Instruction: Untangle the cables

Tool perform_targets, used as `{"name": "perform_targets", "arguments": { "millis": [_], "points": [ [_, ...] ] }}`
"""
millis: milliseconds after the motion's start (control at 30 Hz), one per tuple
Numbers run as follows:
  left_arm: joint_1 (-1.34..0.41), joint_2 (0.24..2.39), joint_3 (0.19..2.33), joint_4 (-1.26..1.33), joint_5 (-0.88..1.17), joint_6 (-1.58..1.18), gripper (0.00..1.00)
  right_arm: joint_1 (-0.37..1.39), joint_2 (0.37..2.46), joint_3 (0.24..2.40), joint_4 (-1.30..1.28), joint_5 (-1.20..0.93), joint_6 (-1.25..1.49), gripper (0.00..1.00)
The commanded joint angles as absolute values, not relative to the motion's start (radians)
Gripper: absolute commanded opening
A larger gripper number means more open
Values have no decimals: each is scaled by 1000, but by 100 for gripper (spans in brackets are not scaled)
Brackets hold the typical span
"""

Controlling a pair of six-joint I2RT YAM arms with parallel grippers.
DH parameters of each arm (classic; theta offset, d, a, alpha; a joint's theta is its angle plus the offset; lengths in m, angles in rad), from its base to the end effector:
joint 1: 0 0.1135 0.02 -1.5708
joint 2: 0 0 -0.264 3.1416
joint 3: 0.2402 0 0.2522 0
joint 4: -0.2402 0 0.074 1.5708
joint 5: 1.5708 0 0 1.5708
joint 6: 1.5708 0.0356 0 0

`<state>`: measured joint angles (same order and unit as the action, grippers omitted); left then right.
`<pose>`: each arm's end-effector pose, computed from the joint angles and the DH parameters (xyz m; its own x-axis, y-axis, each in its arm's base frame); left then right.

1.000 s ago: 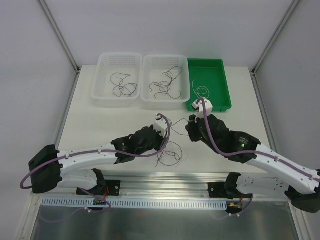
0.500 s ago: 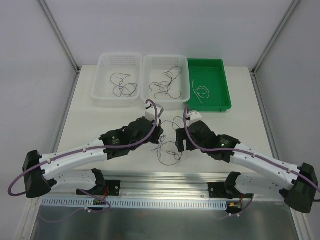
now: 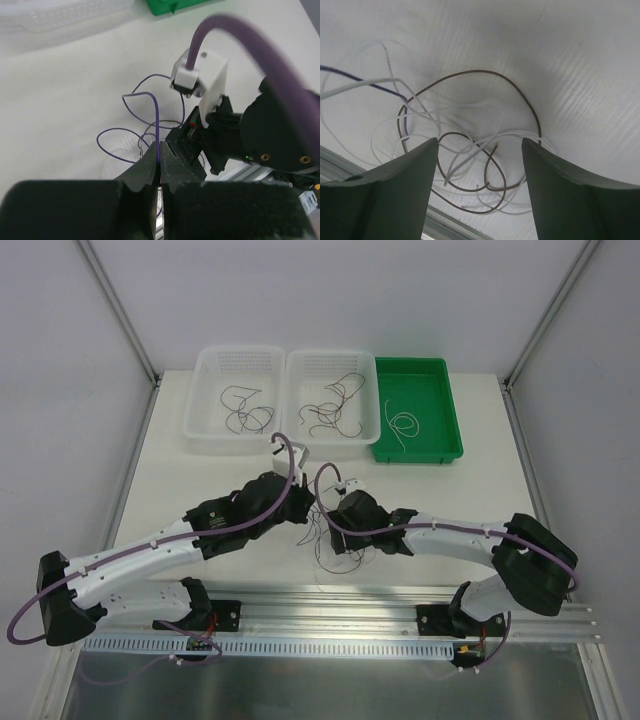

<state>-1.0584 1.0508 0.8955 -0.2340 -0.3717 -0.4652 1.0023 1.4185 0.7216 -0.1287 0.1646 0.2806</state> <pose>0.1286 -0.2022 0.3233 -0.4567 -0.0406 -0.8887 0.4951 0.8184 -0.2918 0.1558 0.2331 0.1830 -0.5939 -0.4221 -0.6849 -0.6317 0.7718 0.0721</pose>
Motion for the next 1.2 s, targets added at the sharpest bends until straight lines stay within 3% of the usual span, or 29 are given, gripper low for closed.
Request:
{"name": "perform_targets", "arguments": {
  "millis": [0,67,100,167,233,300,367,833,1000,1033,1067,1167],
  "points": [
    [-1034,987,937,-245,-397,-483,0,1017,1466,715,-46,169,313,70],
    [-1011,960,942,-259,-393,-477,0,1016,1494,712,-49,185,316,62],
    [-999,950,942,-267,-393,-473,0,1017,1497,704,-64,198,322,52],
    [-962,911,946,-293,-391,-463,0,1017,1493,695,-84,239,337,40],
    [-931,887,950,-313,-388,-451,0,1017,1477,684,-130,274,342,20],
    [-878,856,953,-348,-385,-442,0,1014,1451,677,-187,334,344,7],
    [-824,827,962,-377,-390,-428,0,1000,1427,661,-225,379,347,1],
    [-675,718,991,-600,-598,-345,0,719,1046,580,-520,433,365,1],
    [-675,750,973,-597,-453,-390,0,744,985,629,-520,321,292,17],
    [-675,759,968,-597,-431,-403,0,752,977,641,-512,308,273,24],
    [-675,773,965,-594,-373,-414,0,779,967,647,-499,289,262,39],
    [-675,799,945,-565,-252,-459,0,860,931,676,-447,256,209,58]
  ]
}}
